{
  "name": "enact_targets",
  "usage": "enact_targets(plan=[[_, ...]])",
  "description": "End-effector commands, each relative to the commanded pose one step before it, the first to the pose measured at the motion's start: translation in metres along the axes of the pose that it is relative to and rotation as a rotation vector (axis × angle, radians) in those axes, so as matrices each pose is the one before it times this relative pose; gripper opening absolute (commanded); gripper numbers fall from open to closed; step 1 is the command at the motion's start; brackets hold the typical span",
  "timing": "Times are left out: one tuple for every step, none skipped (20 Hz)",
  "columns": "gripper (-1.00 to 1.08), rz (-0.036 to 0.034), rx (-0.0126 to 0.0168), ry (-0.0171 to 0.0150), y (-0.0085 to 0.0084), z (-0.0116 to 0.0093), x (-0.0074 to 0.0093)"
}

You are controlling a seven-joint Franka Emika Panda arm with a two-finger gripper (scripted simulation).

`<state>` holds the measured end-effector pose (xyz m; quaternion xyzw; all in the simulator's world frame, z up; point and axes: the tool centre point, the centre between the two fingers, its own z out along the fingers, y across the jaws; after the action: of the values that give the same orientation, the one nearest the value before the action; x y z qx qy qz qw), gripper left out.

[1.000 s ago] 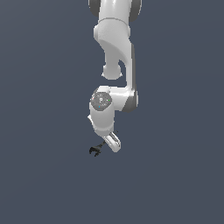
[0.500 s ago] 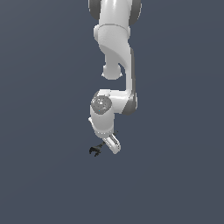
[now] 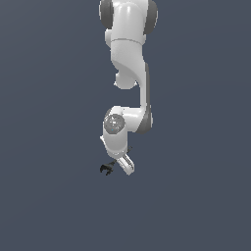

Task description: Pick up the object and move it to a goal position.

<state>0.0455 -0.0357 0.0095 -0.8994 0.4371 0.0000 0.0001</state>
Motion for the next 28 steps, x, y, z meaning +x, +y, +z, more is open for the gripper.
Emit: enact_targets(plan=[[-1.00,-0.00002,-0.00012,-0.00029,-0.00024,0.00200,0.00006],[-1.00,0.00000,0.00000,0.00000,0.00000,0.00000,0.00000],[-1.00,0.00000,0.00000,0.00000,0.00000,0.00000,0.00000],[-1.00,0.00000,0.00000,0.00000,0.00000,0.00000,0.00000],[-1.00,0.00000,0.00000,0.00000,0.00000,0.00000,0.00000],[-1.00,0.00000,0.00000,0.00000,0.00000,0.00000,0.00000],[-1.00,0.00000,0.00000,0.00000,0.00000,0.00000,0.00000],[-1.00,0.00000,0.00000,0.00000,0.00000,0.00000,0.00000],[-1.00,0.00000,0.00000,0.00000,0.00000,0.00000,0.00000],[-1.00,0.00189,0.00026,0.00080,0.00068,-0.00201,0.00105],[-1.00,0.00000,0.00000,0.00000,0.00011,-0.00032,0.00013],[-1.00,0.00000,0.00000,0.00000,0.00032,-0.00097,0.00038],[-1.00,0.00000,0.00000,0.00000,0.00054,-0.00162,0.00064],[-1.00,0.00000,0.00000,0.00000,0.00076,-0.00228,0.00090],[-1.00,0.00000,0.00000,0.00000,0.00098,-0.00295,0.00116],[-1.00,0.00000,0.00000,0.00000,0.00120,-0.00363,0.00143],[-1.00,0.00000,0.00000,0.00000,0.00143,-0.00433,0.00171],[-1.00,0.00000,0.00000,0.00000,0.00167,-0.00506,0.00200],[-1.00,0.00018,0.00019,-0.00041,0.00200,-0.00573,0.00240],[-1.00,0.00000,0.00000,0.00000,0.00217,-0.00660,0.00262],[-1.00,0.00000,0.00000,0.00000,0.00241,-0.00735,0.00292],[-1.00,0.00000,0.00000,0.00000,0.00263,-0.00806,0.00321],[-1.00,0.00021,0.00014,-0.00042,0.00293,-0.00859,0.00361],[-1.00,0.00000,0.00000,0.00000,0.00302,-0.00932,0.00374],[-1.00,0.00000,0.00000,0.00000,0.00318,-0.00988,0.00398],[-1.00,0.00000,0.00000,0.00000,0.00334,-0.01041,0.00422],[-1.00,0.00000,0.00000,0.00000,0.00346,-0.01085,0.00442],[-1.00,0.00000,0.00000,0.00000,0.00347,-0.01095,0.00449]])
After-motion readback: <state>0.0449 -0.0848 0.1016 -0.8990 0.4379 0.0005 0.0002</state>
